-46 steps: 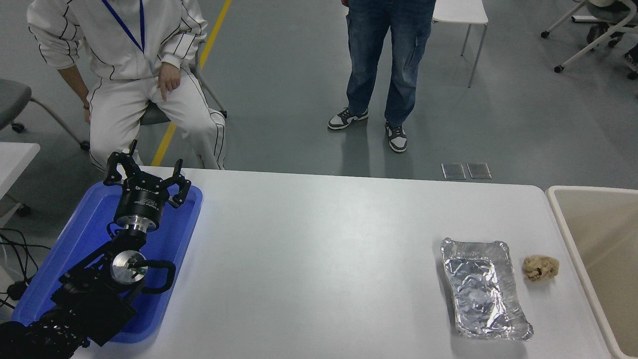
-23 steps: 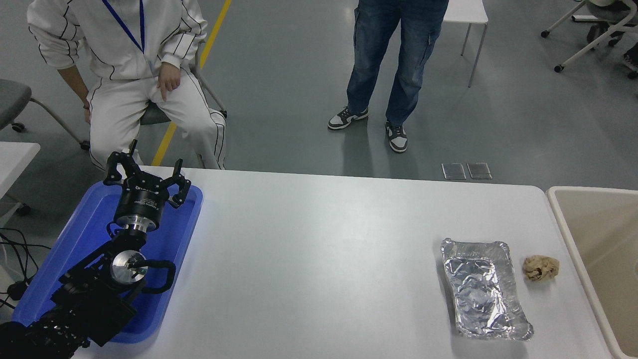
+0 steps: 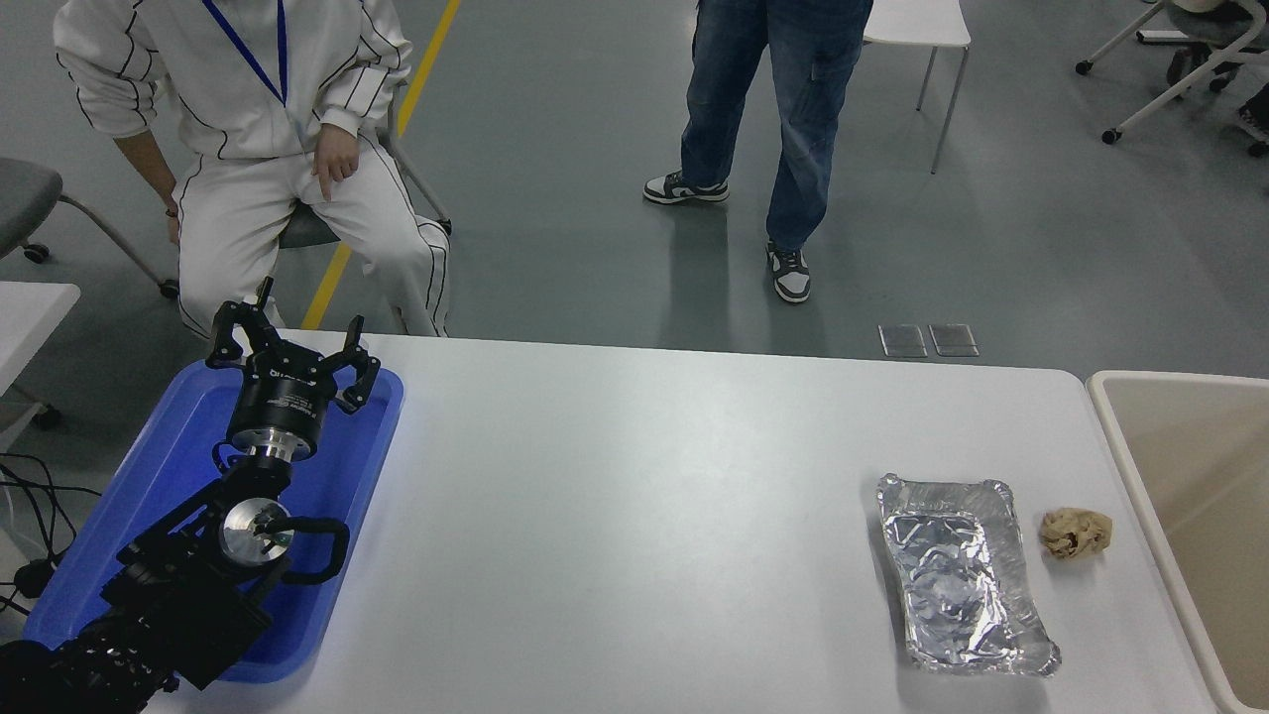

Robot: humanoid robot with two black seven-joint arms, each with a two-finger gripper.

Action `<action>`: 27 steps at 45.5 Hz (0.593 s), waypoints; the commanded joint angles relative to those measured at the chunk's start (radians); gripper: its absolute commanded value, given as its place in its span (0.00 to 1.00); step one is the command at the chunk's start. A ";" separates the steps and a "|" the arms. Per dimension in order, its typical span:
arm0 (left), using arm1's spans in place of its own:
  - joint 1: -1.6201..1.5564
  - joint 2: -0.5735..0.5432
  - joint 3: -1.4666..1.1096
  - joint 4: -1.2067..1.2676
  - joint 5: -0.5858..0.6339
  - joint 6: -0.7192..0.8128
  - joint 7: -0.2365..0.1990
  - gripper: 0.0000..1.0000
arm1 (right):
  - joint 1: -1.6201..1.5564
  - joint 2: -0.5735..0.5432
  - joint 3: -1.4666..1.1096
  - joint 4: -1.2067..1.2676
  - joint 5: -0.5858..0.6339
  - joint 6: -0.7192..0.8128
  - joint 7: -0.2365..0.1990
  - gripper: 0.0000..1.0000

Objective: Pick up paper cup place in dustbin

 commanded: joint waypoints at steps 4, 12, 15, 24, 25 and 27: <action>-0.001 0.000 0.000 0.000 0.000 0.000 0.000 1.00 | 0.033 -0.030 0.003 0.099 0.000 -0.003 0.000 1.00; -0.001 0.000 0.000 0.000 0.000 0.000 0.000 1.00 | 0.135 -0.144 -0.017 0.342 -0.015 0.001 0.000 1.00; -0.001 0.000 0.000 0.000 0.000 0.000 0.000 1.00 | 0.184 -0.185 -0.037 0.441 -0.020 0.014 0.000 1.00; -0.001 0.000 0.000 0.000 0.000 0.000 0.002 1.00 | 0.402 -0.263 -0.256 0.682 -0.020 0.080 0.000 1.00; -0.001 0.000 0.000 0.000 0.000 0.000 0.002 1.00 | 0.433 -0.266 -0.292 0.698 -0.018 0.092 0.000 1.00; -0.001 0.000 0.000 0.000 0.000 0.000 0.002 1.00 | 0.500 -0.266 -0.359 0.722 -0.018 0.123 0.000 1.00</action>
